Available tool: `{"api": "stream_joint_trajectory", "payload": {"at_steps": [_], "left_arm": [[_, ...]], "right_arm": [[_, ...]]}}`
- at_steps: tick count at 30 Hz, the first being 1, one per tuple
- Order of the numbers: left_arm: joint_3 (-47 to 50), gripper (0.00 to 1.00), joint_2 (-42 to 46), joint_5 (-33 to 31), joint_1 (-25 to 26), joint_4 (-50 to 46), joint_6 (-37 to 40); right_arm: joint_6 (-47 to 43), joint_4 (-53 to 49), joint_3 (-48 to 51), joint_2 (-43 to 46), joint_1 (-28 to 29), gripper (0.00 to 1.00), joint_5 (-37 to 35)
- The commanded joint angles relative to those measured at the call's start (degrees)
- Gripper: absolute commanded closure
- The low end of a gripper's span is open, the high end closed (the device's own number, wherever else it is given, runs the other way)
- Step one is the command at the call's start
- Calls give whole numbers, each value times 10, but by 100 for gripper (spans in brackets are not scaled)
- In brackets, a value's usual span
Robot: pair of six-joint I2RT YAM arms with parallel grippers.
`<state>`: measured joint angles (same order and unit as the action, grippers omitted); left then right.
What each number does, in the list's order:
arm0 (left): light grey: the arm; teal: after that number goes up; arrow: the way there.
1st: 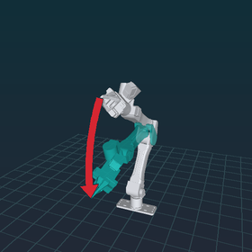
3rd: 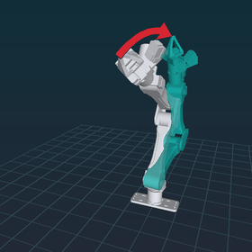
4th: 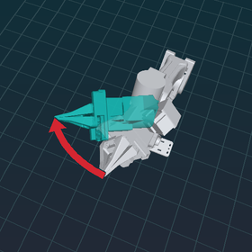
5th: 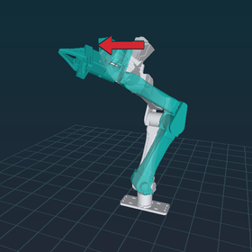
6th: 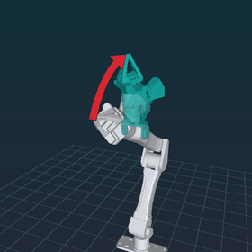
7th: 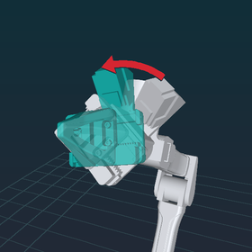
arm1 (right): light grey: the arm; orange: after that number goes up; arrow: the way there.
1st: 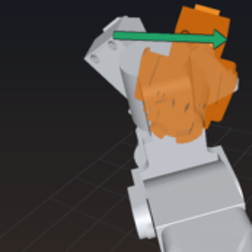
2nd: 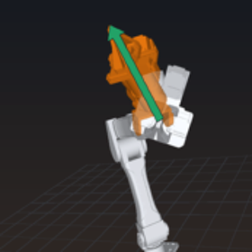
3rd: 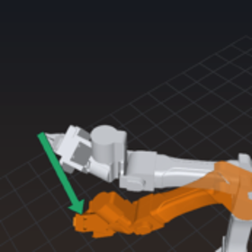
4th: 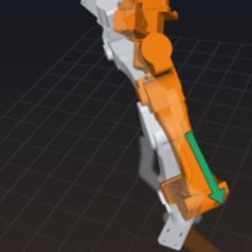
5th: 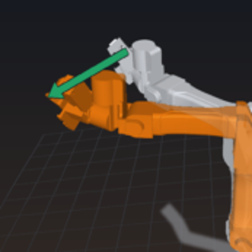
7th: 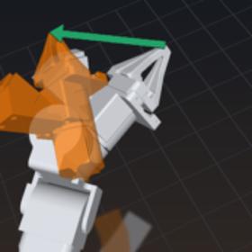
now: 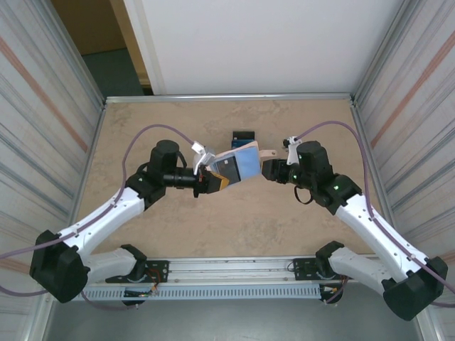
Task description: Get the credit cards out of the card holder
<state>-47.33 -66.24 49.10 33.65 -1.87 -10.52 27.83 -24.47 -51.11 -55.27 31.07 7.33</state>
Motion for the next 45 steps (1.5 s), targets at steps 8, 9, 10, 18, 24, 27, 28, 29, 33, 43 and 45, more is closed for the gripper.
{"api": "stream_joint_trajectory", "payload": {"at_steps": [8,9,10,18,24,27,28,29,33,43,45], "left_arm": [[-19,92,-40,18,-24,-73,3],[-18,92,-45,24,-24,-74,5],[-18,92,-50,29,-24,-73,7],[-28,91,-91,71,-24,-77,15],[-18,88,-105,85,-24,-43,1],[-14,88,-109,93,-23,-30,-9],[-14,88,-109,94,-22,-28,-9],[-13,88,-108,95,-21,-27,-10],[-8,88,-109,90,-16,-21,-15],[41,87,-170,74,-8,33,-103],[48,87,-184,74,-7,44,-119]], "right_arm": [[-6,-29,-27,49,-8,47,-48],[-6,-26,-26,55,-8,47,-47],[-3,-24,-23,60,-8,47,-42],[50,98,30,55,2,60,145],[54,142,40,24,44,67,178],[52,163,47,5,51,71,195],[52,169,49,-1,51,73,200],[53,175,52,-8,51,75,207],[54,178,54,-36,43,79,215],[64,173,67,-59,14,77,230],[64,172,71,-57,10,76,228]]}}
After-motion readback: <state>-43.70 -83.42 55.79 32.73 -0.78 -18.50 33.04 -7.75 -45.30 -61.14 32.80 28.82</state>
